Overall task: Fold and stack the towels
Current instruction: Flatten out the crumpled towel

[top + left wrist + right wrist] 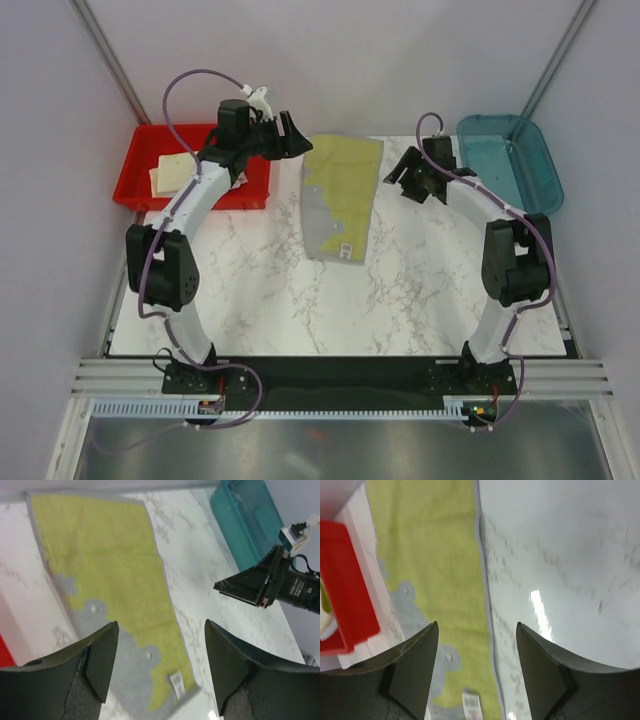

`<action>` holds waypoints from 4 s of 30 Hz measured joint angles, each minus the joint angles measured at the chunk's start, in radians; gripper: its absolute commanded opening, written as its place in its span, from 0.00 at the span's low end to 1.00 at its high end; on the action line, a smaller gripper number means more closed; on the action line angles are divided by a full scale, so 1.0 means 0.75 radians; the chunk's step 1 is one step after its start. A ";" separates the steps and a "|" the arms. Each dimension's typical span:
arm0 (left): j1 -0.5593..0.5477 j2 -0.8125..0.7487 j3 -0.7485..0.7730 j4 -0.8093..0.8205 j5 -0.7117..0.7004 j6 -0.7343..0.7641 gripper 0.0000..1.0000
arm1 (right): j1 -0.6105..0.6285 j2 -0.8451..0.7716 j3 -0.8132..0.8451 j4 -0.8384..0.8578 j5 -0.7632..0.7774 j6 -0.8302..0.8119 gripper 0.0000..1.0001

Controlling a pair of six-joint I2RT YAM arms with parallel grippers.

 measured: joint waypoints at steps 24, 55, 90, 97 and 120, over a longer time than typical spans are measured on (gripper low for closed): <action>-0.047 -0.812 -0.861 -0.204 -0.112 0.022 0.75 | 0.590 -0.369 -0.754 0.002 0.252 0.725 0.63; -0.267 -0.544 -1.245 0.336 -0.064 -0.315 0.73 | 0.307 -0.850 -0.882 -0.063 0.201 0.512 0.00; -1.007 0.008 -0.708 0.550 -1.073 -0.564 0.78 | 0.263 -0.912 -0.791 0.212 0.017 0.787 0.00; -1.028 0.061 -0.620 0.229 -1.368 -0.636 0.76 | 0.247 -0.917 -0.837 0.244 -0.014 0.799 0.00; -0.960 -0.013 -0.866 0.584 -1.258 -0.491 0.57 | 0.103 -0.941 -0.987 0.313 -0.087 0.797 0.00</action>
